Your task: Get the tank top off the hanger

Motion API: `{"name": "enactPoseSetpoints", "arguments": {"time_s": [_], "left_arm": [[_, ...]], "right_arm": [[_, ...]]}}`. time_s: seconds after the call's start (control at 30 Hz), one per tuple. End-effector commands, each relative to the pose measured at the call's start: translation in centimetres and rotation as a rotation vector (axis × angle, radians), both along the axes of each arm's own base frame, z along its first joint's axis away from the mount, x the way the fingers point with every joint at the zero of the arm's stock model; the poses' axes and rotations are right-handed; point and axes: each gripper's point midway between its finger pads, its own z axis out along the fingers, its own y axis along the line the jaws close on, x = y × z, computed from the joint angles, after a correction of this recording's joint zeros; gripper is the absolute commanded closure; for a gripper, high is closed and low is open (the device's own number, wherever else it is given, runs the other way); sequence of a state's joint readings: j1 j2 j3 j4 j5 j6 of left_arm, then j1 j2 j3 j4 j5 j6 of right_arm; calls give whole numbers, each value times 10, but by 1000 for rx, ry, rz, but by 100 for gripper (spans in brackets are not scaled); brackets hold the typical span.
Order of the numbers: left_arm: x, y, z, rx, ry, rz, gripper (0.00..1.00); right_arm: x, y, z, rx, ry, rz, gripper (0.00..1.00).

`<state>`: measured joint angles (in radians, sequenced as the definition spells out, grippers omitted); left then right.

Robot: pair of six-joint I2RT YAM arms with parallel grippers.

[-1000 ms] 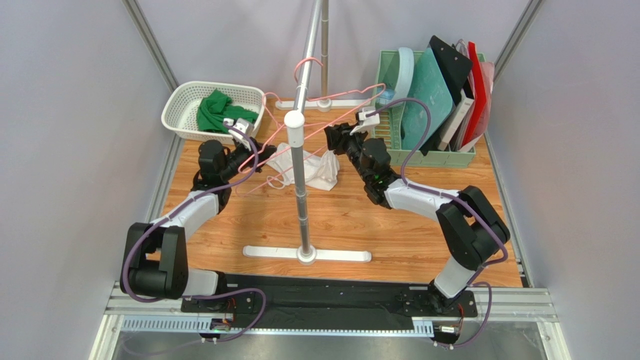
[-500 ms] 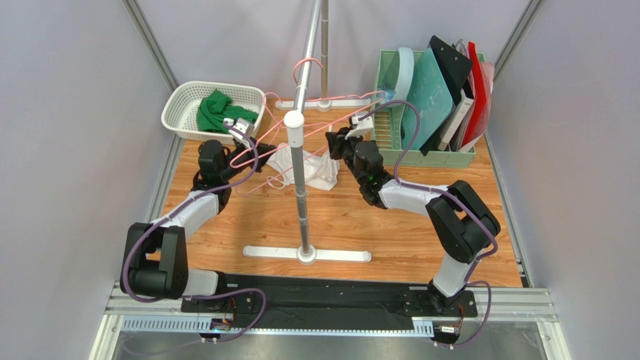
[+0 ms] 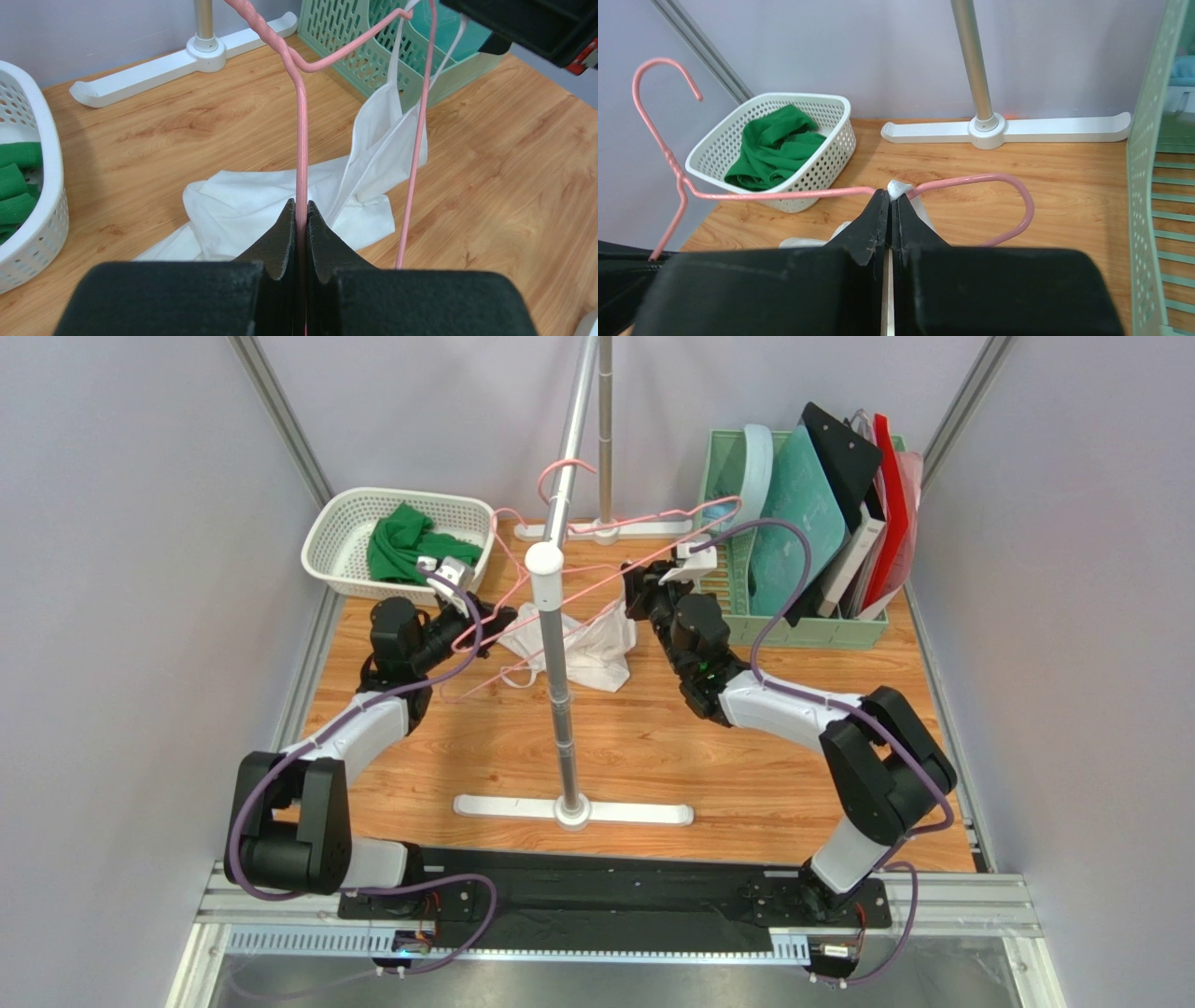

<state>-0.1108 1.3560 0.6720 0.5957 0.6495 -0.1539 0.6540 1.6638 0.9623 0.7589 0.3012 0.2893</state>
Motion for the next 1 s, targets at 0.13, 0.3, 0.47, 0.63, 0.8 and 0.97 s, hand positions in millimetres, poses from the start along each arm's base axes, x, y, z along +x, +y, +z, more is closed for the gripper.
{"name": "enactPoseSetpoints", "arguments": {"time_s": [0.13,0.3,0.47,0.63,0.8,0.97], "left_arm": [[1,-1,22,-9,-74,-13,100],[1,-2,22,-9,-76,-14,100],[0,-1,23,-8,-77,-14,100],[1,-1,22,-6,-75,-11,100],[2,0,21,-6,-69,-5,100],[3,0,22,-7,-70,2,100]], "right_arm": [[6,-54,51,148,-64,-190,100],[17,-80,45,179,-38,-242,100],[21,-94,37,208,-8,-265,100],[21,-103,33,217,6,-285,100],[16,-105,22,203,55,-287,100],[0,-96,-9,177,137,-208,100]]}}
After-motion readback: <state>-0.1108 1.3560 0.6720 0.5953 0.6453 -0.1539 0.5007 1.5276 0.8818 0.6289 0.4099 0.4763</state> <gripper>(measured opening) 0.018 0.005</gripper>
